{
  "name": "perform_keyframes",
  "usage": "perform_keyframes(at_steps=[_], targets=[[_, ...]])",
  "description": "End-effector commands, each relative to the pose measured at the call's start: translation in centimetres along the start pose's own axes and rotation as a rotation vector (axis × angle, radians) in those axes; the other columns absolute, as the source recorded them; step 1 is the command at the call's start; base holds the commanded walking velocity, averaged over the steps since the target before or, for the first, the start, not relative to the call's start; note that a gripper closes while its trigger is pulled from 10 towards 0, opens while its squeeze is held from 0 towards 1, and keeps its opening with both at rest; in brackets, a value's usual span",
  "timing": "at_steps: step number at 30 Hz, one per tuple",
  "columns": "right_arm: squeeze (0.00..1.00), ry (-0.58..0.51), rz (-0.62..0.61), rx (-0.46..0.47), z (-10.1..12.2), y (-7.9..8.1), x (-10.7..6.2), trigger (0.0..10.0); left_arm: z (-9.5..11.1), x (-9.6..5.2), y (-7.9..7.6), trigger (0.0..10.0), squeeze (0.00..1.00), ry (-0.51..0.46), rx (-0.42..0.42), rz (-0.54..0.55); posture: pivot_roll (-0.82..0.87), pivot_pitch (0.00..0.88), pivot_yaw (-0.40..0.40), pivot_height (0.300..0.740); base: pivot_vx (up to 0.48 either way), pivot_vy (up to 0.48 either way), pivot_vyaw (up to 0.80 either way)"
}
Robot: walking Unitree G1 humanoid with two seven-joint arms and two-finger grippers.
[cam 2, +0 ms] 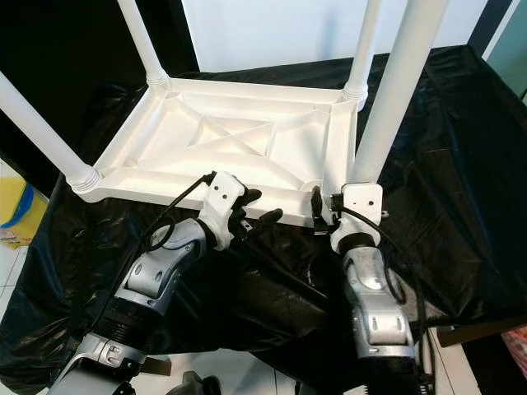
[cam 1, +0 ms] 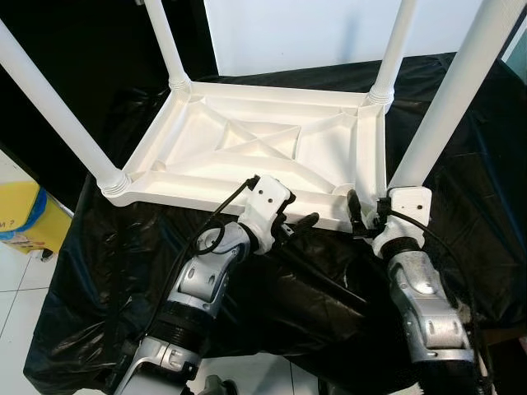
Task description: Building children table
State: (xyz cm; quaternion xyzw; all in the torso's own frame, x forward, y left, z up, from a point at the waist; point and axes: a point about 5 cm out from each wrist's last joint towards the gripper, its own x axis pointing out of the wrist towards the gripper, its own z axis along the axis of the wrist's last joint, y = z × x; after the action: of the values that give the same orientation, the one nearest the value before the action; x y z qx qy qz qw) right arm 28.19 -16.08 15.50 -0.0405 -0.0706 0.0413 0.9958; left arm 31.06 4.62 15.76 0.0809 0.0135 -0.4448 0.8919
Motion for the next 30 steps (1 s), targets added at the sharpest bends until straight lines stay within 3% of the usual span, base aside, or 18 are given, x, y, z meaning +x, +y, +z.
perform_keyframes(at_steps=[1, 8, 19, 30], targets=[[0.0, -0.009, 0.065, 0.003, 0.1, 0.4, 0.2, 10.0, -0.2, -0.2, 0.4, 10.0, 0.0, 0.006, 0.008, 0.077, -0.21, 0.124, 0.07, 0.74, 0.0, 0.0, 0.0], [0.0, 0.005, 0.155, -0.058, -0.3, -0.7, 0.4, 10.0, -0.2, -0.3, 0.5, 10.0, 0.0, 0.009, 0.017, 0.066, -0.22, 0.125, 0.084, 0.74, 0.0, 0.0, 0.0], [0.0, 0.03, 0.248, -0.055, -0.5, -2.0, 0.3, 10.0, -0.3, -0.2, 0.5, 10.0, 0.0, 0.019, 0.031, 0.042, -0.23, 0.113, 0.11, 0.74, 0.0, 0.0, 0.0], [0.0, 0.031, 0.386, -0.093, -0.2, -3.6, 1.6, 10.0, -0.2, 0.2, 0.1, 10.0, 0.0, 0.019, 0.04, 0.002, -0.25, 0.113, 0.117, 0.74, 0.0, 0.0, 0.0]])
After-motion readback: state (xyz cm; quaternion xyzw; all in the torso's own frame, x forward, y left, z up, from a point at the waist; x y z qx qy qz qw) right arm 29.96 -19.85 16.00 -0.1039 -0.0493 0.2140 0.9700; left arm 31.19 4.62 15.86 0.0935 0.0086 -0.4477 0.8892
